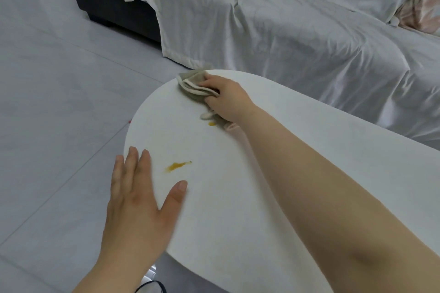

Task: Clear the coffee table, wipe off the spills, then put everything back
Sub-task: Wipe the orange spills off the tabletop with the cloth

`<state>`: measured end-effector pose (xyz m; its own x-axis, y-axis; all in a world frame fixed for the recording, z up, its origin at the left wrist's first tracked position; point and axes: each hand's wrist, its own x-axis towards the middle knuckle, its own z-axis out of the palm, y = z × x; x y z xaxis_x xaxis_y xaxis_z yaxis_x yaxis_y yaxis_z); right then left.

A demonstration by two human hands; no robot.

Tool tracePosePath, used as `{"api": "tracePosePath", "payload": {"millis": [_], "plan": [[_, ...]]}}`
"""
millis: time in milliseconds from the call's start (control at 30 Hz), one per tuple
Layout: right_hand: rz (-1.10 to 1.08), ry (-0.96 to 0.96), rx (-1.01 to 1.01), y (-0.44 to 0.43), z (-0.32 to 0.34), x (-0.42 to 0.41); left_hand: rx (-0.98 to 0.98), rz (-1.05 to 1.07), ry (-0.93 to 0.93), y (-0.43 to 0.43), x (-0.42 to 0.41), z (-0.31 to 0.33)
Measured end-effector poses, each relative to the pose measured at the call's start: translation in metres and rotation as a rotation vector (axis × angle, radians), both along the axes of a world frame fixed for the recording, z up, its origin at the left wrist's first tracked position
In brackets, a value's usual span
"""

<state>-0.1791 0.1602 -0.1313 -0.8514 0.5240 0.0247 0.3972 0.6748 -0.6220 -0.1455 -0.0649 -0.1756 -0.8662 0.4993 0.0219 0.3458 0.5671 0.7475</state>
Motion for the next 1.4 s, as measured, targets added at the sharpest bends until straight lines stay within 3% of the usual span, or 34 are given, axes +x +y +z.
{"api": "tracePosePath", "payload": {"millis": [100, 200, 267, 367, 533, 600, 667, 833, 967, 1033, 1100, 1267, 1400], "plan": [[-0.042, 0.003, 0.124, 0.024, 0.004, 0.011, 0.034, -0.029, -0.051, -0.009, -0.007, -0.001], [-0.354, 0.035, 0.143, 0.045, 0.002, 0.022, -0.037, -0.042, -0.059, -0.015, -0.010, 0.002], [-0.448, 0.017, 0.138, 0.040, -0.001, 0.017, -0.072, -0.036, -0.036, -0.014, -0.009, 0.004], [-0.305, -0.025, 0.140, 0.011, 0.001, 0.000, -0.132, -0.033, 0.047, -0.012, -0.008, 0.004], [0.246, 0.012, 0.148, -0.068, -0.002, -0.014, -0.148, -0.034, 0.090, -0.011, -0.010, 0.001], [0.360, 0.022, 0.110, -0.070, 0.000, -0.005, -0.150, -0.042, 0.073, -0.011, -0.010, 0.000], [0.273, 0.029, 0.078, -0.051, 0.004, 0.009, -0.140, -0.050, 0.054, -0.011, -0.010, -0.001], [-0.279, -0.012, 0.211, -0.015, 0.001, 0.031, -0.098, -0.052, 0.021, -0.011, -0.010, -0.002], [-0.014, 0.056, 0.125, -0.058, -0.002, 0.019, -0.111, -0.056, 0.009, -0.010, -0.009, 0.002], [0.185, 0.042, 0.143, -0.082, -0.006, 0.020, -0.123, -0.058, 0.007, -0.010, -0.008, 0.003], [0.248, 0.033, 0.193, -0.085, -0.009, 0.026, -0.120, -0.066, -0.002, -0.011, -0.009, 0.002], [-0.107, 0.141, 0.121, -0.032, 0.000, 0.065, -0.128, -0.109, -0.034, -0.019, -0.014, 0.005], [-0.424, 0.026, 0.191, -0.017, -0.003, 0.083, -0.097, -0.056, -0.071, -0.033, -0.023, 0.009]]}}
